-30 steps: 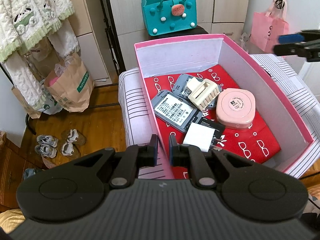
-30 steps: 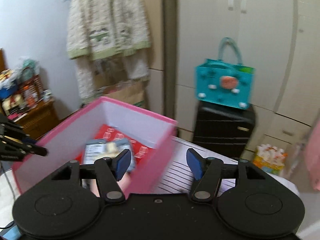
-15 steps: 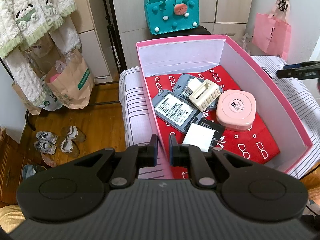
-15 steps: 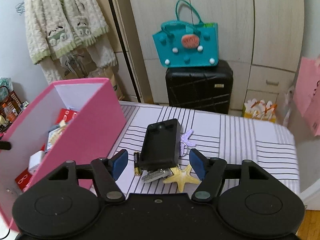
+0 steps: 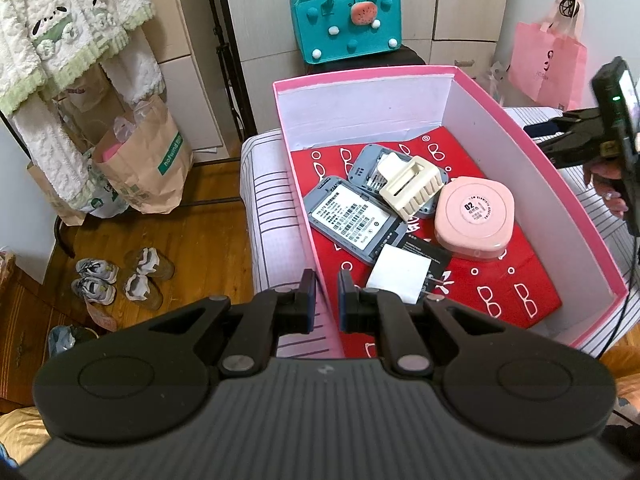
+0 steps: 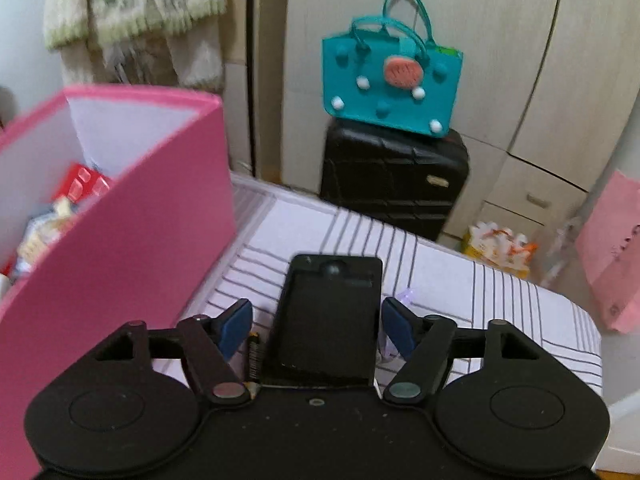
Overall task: Organize rigid objects
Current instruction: 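Move the right gripper to the black phone case and grasp it, then carry the black phone case into the box and open the right gripper, then withdraw the right gripper from the box back over the table, then lower the right gripper onto the yellow starfish and close it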
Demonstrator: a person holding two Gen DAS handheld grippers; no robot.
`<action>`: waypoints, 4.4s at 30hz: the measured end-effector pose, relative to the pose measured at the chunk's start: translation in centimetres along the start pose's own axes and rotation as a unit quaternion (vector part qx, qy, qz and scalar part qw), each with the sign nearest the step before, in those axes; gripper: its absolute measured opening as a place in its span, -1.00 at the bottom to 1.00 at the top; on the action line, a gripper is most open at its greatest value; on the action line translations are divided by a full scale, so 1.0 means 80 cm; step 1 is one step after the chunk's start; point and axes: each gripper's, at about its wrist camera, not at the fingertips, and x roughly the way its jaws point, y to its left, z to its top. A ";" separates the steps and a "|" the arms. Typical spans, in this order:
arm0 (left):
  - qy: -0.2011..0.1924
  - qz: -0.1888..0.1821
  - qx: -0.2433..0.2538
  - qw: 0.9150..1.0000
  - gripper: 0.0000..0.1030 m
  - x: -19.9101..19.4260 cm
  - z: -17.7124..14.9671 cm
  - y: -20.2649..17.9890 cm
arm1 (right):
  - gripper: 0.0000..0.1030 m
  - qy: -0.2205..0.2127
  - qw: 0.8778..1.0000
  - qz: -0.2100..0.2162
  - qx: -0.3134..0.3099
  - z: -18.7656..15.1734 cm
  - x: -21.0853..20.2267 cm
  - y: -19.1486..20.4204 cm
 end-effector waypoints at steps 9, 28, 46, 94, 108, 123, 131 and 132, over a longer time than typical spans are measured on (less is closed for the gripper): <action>0.010 -0.009 -0.001 1.000 -0.80 0.002 0.003 0.000 | 0.58 -0.005 1.000 0.000 0.003 -0.001 0.021 0.010; 0.006 -0.017 0.001 1.000 -0.80 -0.002 0.001 0.005 | 0.29 -0.064 0.995 0.048 0.055 -0.012 -0.079 0.001; 0.009 -0.005 0.007 1.000 -0.80 -0.005 0.004 0.001 | 0.29 0.027 0.960 0.278 -0.025 0.096 -0.091 0.154; 0.019 -0.023 0.011 0.999 -0.80 -0.007 0.005 0.008 | 0.53 -0.086 0.980 0.124 0.130 -0.087 -0.140 -0.045; 0.017 -0.020 0.012 1.000 -0.80 -0.010 0.002 0.007 | 0.56 -0.064 0.985 0.061 0.150 -0.115 -0.045 -0.072; 0.014 -0.019 0.010 1.000 -0.80 -0.011 0.000 0.006 | -0.35 -0.067 0.994 0.019 0.089 -0.100 -0.036 -0.058; 0.013 -0.020 0.010 1.000 -0.80 -0.011 0.000 0.006 | -0.48 -0.059 0.994 0.028 0.088 -0.104 -0.057 -0.054; 0.013 -0.021 0.009 1.000 -0.80 -0.010 0.000 0.007 | -0.51 -0.063 0.994 0.027 0.090 -0.104 -0.063 -0.053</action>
